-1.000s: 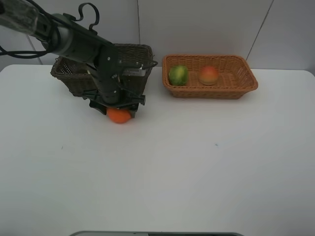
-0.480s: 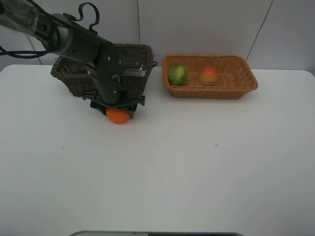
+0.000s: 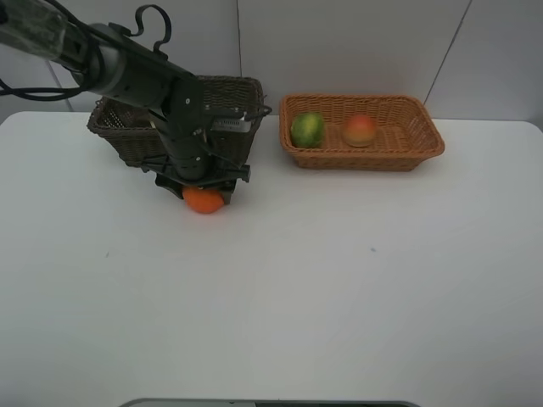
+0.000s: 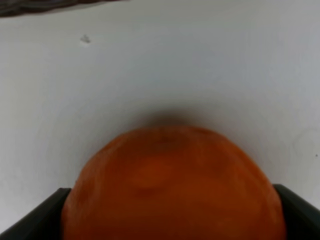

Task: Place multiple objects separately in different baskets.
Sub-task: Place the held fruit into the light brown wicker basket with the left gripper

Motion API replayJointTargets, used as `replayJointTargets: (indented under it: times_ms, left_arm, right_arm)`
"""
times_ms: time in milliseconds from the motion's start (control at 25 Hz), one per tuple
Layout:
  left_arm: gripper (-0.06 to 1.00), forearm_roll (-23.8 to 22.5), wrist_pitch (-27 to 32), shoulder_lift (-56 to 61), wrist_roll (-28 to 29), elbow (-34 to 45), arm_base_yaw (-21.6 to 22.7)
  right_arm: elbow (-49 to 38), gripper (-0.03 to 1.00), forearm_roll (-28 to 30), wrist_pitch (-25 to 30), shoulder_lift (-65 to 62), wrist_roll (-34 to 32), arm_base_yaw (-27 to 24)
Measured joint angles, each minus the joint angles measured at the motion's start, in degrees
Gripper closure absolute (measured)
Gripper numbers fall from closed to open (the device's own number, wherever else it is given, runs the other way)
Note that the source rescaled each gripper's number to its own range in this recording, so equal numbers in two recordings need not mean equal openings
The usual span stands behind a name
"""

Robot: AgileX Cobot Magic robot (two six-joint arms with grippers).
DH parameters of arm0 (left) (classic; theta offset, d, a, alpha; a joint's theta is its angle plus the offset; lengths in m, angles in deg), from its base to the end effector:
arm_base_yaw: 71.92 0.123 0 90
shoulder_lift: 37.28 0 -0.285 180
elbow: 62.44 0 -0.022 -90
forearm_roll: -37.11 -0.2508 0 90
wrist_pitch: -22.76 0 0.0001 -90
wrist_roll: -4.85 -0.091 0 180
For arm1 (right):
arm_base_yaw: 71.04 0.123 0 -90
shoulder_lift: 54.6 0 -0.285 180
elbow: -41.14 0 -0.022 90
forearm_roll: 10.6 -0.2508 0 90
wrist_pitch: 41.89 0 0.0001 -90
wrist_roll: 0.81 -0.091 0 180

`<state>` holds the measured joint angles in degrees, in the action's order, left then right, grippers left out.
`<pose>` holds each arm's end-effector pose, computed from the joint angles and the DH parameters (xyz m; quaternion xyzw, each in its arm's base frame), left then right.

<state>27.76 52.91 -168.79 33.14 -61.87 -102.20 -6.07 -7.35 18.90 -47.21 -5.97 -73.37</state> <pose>0.3646 -0.2043 0.0984 0.0804 0.9835 -0.0305 0.1594 -0.0090 -0.0041 0.2839 0.0567 0.8430 -0.0151 0.5347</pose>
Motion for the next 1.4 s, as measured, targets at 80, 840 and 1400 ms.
replayJointTargets:
  times_ms: [80, 840, 1400]
  left_arm:
    - [0.07, 0.00, 0.00, 0.00, 0.00, 0.00, 0.00]
    - [0.08, 1.10, 7.03, 7.03, -8.85, -2.03, -5.21]
    - [0.08, 2.60, 4.17, 0.29, -18.66, -29.74, -13.57]
  right_arm:
    - [0.00, 0.49, 0.00, 0.00, 0.00, 0.00, 0.00]
    - [0.00, 0.49, 0.00, 0.00, 0.00, 0.00, 0.00]
    - [0.00, 0.49, 0.00, 0.00, 0.00, -0.20, 0.00]
